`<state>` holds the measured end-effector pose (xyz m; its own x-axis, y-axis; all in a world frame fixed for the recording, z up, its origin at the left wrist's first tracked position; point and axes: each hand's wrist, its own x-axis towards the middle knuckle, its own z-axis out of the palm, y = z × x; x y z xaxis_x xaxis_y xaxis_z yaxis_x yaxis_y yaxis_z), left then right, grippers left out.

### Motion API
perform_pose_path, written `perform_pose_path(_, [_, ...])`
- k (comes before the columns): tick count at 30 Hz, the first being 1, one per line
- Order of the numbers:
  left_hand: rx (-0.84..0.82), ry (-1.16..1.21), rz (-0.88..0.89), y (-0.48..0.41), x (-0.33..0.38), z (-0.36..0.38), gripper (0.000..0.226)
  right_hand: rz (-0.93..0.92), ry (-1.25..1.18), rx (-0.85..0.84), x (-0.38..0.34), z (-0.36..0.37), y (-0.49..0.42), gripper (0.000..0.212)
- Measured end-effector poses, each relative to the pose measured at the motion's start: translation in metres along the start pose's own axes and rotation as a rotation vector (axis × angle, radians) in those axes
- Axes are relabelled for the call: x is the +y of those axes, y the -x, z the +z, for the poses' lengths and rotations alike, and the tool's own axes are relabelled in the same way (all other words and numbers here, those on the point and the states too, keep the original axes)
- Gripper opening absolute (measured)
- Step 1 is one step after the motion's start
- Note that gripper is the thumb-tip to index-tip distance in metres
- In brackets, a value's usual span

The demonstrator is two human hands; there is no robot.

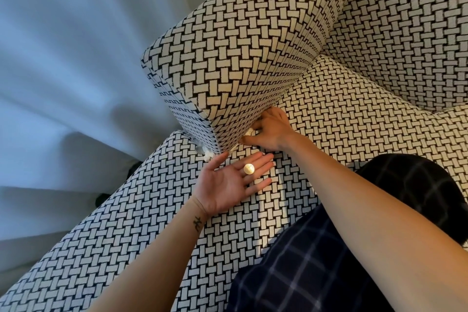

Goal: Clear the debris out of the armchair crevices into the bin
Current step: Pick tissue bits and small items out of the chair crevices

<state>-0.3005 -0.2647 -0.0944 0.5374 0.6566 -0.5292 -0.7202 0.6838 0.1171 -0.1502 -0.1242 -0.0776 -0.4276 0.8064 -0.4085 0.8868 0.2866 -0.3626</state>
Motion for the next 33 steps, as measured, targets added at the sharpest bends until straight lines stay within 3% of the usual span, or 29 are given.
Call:
perform_pose_path(8, [-0.012, 0.005, -0.002, 0.001, 0.000, -0.001, 0.073, -0.074, -0.091, 0.057, 0.009, 0.004, 0.009, 0.050])
perform_pose_path(17, [0.010, 0.011, -0.008, -0.002, 0.000, -0.004, 0.073, -0.142, -0.203, 0.237, 0.009, 0.012, 0.026, 0.038])
perform_pose_path(24, [-0.004, -0.005, 0.009, -0.003, 0.000, -0.006, 0.073, -0.028, -0.122, 0.216, -0.003, 0.015, 0.018, 0.054])
perform_pose_path(28, [-0.011, -0.004, 0.007, -0.002, 0.001, -0.004, 0.072, -0.089, -0.172, 0.333, 0.001, 0.024, 0.018, 0.039])
perform_pose_path(33, [-0.018, -0.034, 0.002, -0.002, 0.000, -0.006, 0.072, -0.132, -0.257, 0.338, 0.007, 0.028, 0.019, 0.030])
